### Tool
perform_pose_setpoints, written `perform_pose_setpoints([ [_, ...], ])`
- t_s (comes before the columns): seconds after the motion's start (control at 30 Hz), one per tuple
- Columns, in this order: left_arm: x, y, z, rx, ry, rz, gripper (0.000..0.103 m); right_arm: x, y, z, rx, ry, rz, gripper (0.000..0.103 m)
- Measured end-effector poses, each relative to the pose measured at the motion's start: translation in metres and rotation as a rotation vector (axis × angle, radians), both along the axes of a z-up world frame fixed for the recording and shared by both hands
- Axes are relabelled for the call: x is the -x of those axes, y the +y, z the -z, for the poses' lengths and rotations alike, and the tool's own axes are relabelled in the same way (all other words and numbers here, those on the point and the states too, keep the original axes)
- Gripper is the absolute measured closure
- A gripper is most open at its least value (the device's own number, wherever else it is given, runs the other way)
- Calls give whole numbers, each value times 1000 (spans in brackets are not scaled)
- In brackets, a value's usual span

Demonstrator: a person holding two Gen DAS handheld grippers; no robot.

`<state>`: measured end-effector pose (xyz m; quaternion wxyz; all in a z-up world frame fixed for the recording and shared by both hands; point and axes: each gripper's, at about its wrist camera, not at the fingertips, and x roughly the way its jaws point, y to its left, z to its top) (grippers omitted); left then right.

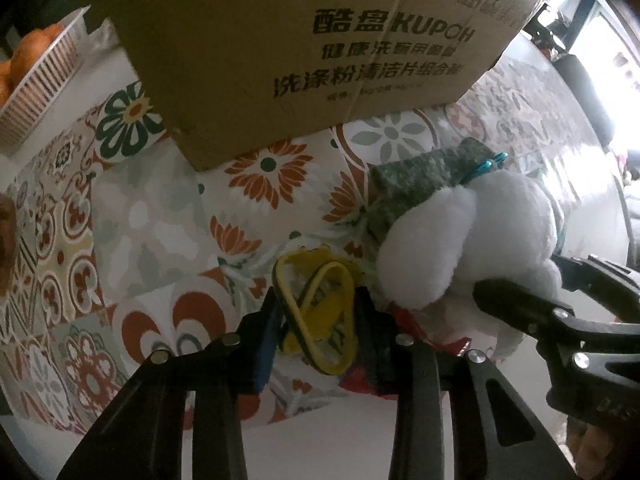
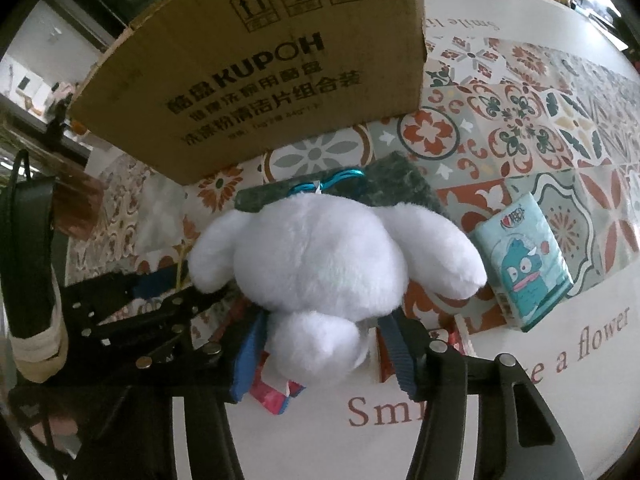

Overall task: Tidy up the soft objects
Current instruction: 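Grasp the yellow toy with the left tool while the right tool grasps the white bunny plush, then carry the yellow toy and bunny plush into the box and release both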

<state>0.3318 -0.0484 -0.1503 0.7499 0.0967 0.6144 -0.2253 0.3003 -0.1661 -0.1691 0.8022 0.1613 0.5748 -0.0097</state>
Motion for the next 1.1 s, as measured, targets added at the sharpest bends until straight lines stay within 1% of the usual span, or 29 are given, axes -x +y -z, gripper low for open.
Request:
perform_pose_setpoints([
  [0.17, 12, 11, -8, 20, -15, -49, 69, 10, -4, -1, 2, -29, 4, 51],
  [0.27, 20, 20, -17, 26, -41, -79, 69, 18, -7, -4, 0, -47, 9, 53],
  [0.33, 25, 24, -24, 36, -60, -102, 69, 21, -8, -6, 1, -60, 7, 56],
  [0.57, 43, 30, -41, 59, -110, -170, 69, 31, -12, -17, -20, -103, 7, 58],
  [0.67, 51, 36, -52, 72, -139, -188, 69, 34, -9, -21, -29, -127, 8, 59],
  [0.87, 63, 26, -66, 88, -192, -212, 69, 45, -12, -38, -33, -192, 18, 59],
  [1.1, 76, 23, -96, 98, -280, -224, 69, 57, -15, -61, -18, -265, 33, 59],
])
